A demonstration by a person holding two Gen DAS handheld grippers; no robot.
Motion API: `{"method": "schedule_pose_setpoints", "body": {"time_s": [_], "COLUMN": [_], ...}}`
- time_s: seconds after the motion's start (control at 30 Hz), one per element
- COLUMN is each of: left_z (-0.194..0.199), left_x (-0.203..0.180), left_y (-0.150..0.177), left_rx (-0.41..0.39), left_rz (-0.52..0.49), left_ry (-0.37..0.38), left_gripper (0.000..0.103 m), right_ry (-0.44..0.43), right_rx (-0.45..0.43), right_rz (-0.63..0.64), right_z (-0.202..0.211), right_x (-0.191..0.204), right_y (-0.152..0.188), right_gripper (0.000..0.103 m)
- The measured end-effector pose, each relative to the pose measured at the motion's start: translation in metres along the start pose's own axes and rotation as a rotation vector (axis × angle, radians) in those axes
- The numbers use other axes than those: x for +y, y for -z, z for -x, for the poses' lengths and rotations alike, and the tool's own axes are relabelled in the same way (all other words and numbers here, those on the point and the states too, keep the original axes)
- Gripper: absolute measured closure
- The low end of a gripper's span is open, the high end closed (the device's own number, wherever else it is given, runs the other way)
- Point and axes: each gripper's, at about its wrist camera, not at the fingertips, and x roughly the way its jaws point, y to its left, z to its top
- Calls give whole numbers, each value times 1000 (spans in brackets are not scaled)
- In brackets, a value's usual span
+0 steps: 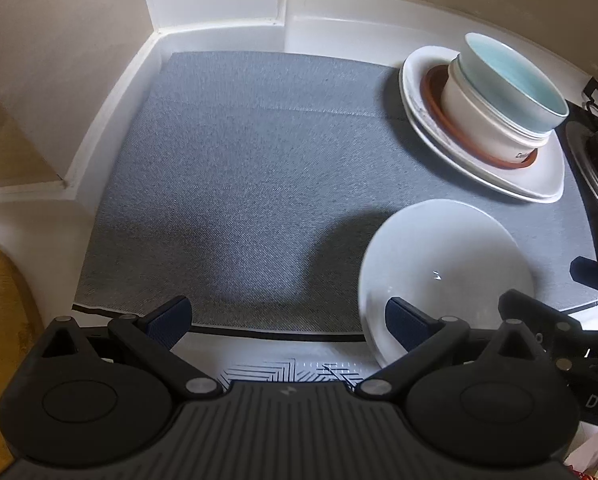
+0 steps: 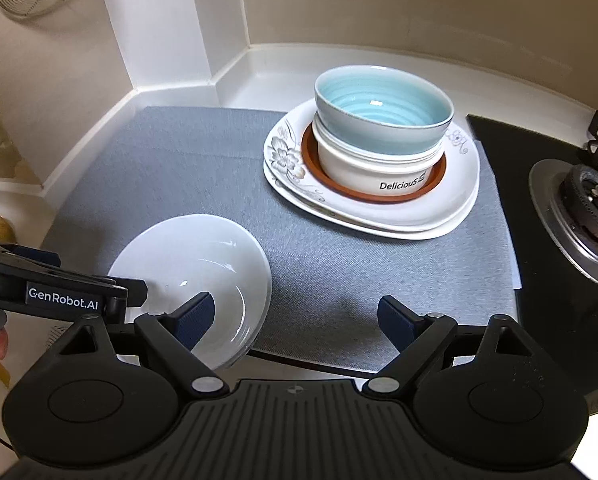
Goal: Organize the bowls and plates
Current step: 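Move both grippers down to the white bowl on the mat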
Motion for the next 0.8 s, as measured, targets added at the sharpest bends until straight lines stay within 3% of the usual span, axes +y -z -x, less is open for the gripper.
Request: {"method": "schedule_pose_setpoints", "body": {"time_s": [0.8], "left_z": [-34], "left_x": [-2], "left_y": [-9], "left_rx": [70], "left_rz": [-23], "left_ry": [26], "left_gripper": [0], "right_ry": [9], "right_rx": [99], "right_rz": [-9], "right_z": [-41], "right_x": [-5], "right_y": [-2], "right_gripper": [13]}}
